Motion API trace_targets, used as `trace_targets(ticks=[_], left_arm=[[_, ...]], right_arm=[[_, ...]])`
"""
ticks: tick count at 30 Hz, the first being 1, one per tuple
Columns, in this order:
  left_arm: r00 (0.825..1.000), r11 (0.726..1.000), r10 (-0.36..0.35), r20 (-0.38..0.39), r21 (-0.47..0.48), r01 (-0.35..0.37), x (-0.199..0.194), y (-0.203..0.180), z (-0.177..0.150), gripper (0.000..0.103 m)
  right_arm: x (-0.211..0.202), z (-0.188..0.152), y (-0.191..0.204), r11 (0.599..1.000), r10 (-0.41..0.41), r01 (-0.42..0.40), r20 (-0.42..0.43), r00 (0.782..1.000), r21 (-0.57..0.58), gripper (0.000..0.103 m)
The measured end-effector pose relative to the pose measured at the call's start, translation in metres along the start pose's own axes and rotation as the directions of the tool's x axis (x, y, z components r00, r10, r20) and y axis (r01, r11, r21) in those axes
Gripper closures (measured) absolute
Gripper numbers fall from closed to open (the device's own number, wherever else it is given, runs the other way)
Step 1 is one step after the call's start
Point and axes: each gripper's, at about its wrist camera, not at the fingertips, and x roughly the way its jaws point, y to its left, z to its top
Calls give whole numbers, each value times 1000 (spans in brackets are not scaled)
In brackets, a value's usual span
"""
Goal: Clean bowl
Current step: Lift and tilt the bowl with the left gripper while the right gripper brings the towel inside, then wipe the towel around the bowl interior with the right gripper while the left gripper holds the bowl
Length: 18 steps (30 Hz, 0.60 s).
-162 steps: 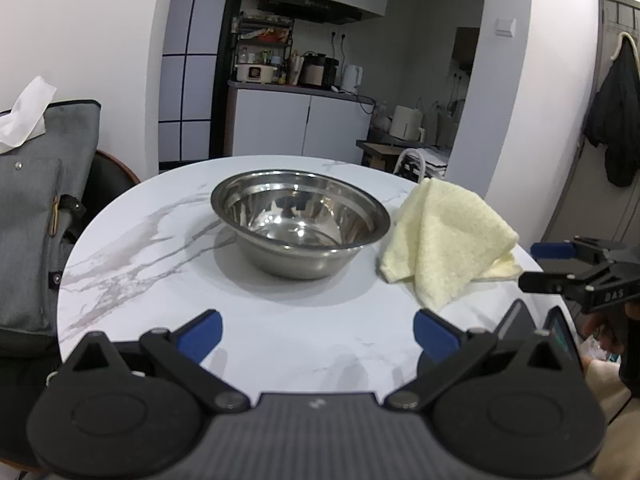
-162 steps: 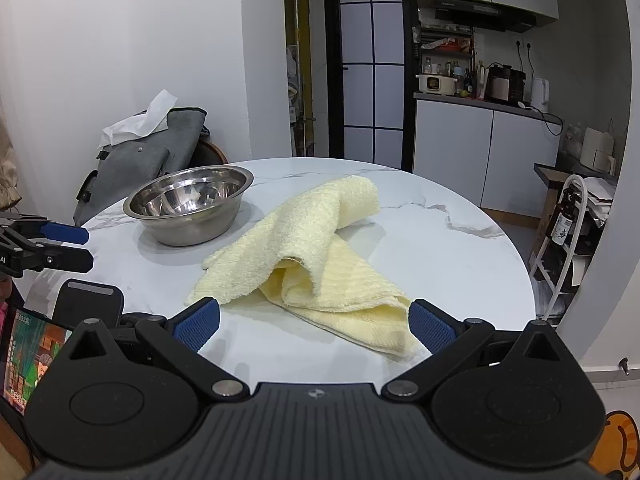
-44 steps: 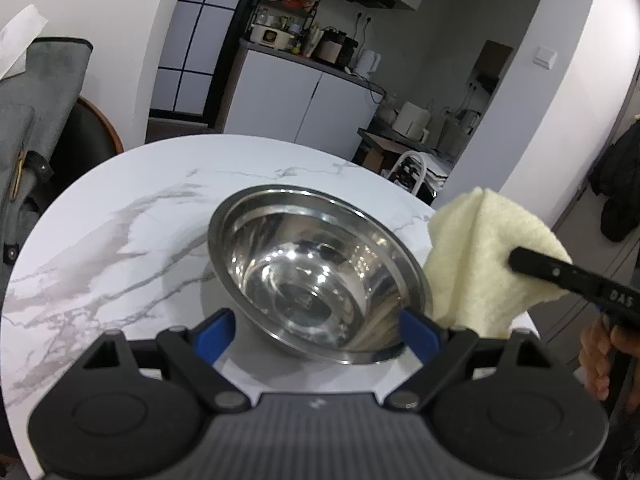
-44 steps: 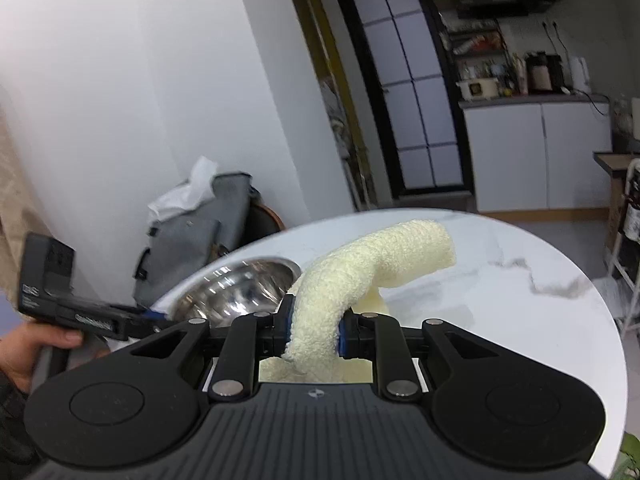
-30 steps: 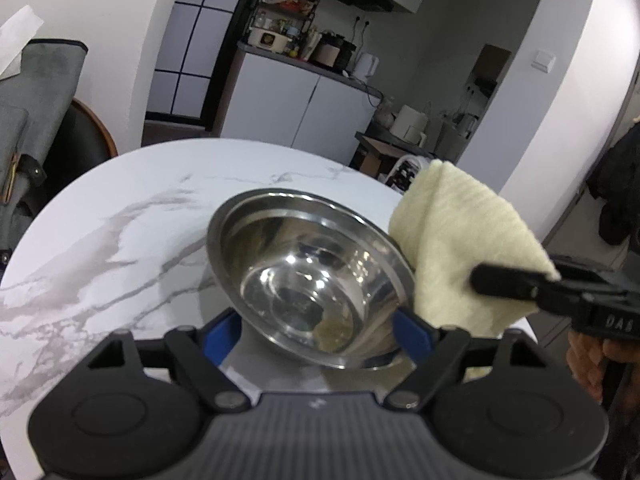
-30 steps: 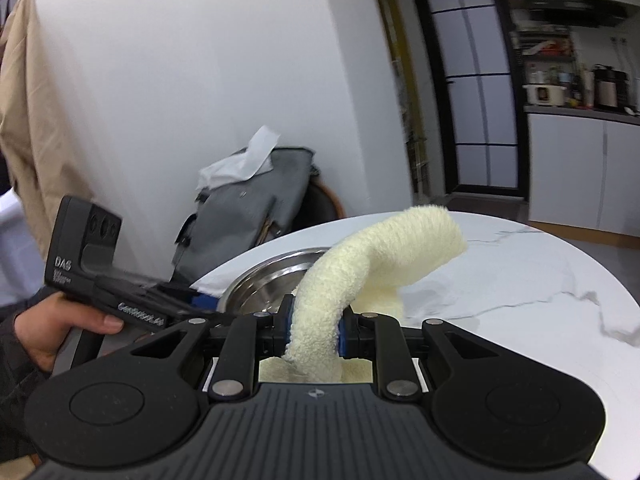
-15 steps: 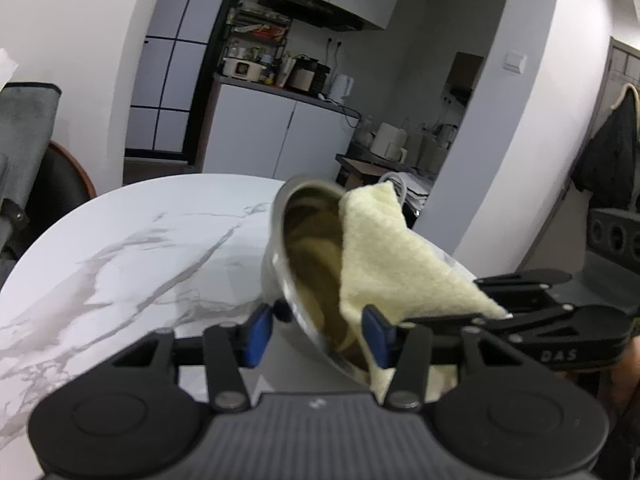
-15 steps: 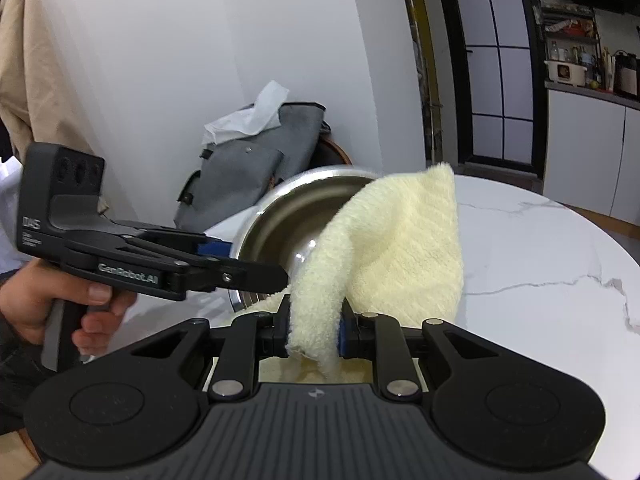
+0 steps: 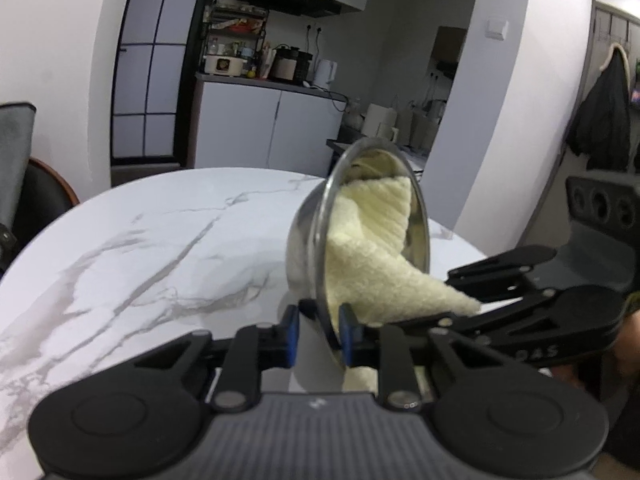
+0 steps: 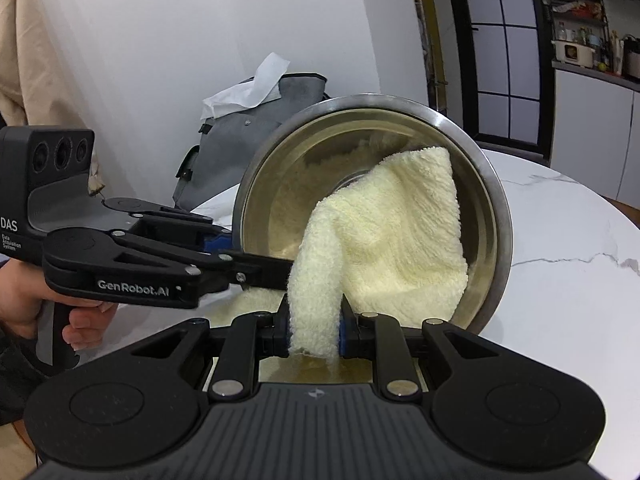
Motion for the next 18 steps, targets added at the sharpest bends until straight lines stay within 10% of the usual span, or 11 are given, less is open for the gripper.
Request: trace_targets(ticks=[12,18], left_arm=[[1000,998,9,-7,55,-8,-1,-10,0,84],[1000,999,13,-1,44,-13,2,-9,2,84]], right_arm=[[-3,-8,28,905,-312,314,53,949,-289,82],[-1,-6,22,925,-287,285,30,958,-251,82]])
